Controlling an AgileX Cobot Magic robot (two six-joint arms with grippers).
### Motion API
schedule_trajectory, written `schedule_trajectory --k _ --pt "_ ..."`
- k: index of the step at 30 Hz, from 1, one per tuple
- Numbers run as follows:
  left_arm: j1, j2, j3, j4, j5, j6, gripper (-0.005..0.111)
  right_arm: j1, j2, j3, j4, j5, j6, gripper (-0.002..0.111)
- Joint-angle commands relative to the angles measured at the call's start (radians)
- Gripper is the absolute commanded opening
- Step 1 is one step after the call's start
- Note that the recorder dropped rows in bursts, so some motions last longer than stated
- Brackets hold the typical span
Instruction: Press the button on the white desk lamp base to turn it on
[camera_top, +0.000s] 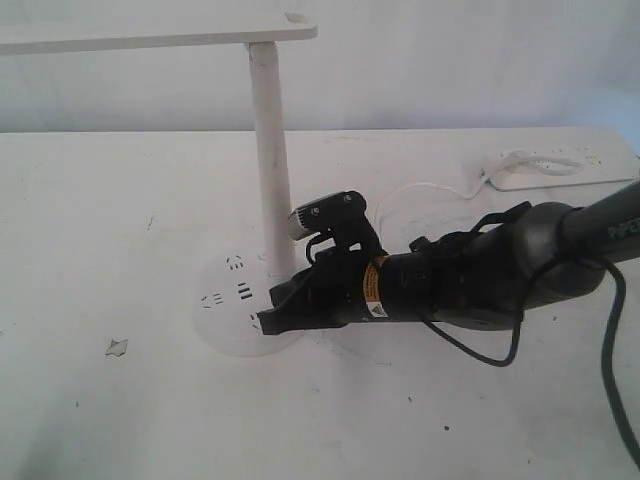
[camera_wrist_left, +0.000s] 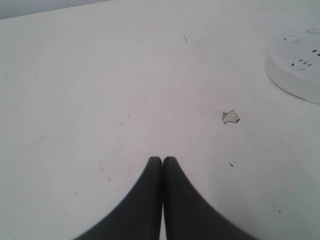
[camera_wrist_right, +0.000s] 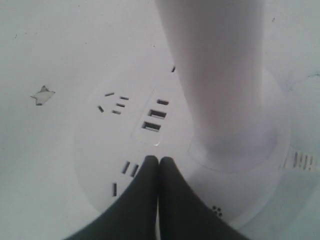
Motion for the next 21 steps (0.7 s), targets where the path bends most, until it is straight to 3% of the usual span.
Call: schedule_trajectory --k 1,21 --pt "-0.007 -0.003 0.002 0.0 0.002 0.0 0.0 0.002 0.004 -0.008 -0.009 0.026 0.015 0.0" --pt "-0.007 -0.003 0.002 0.0 0.002 0.0 0.0 0.002 0.006 -0.009 -0.007 0.096 0.015 0.0"
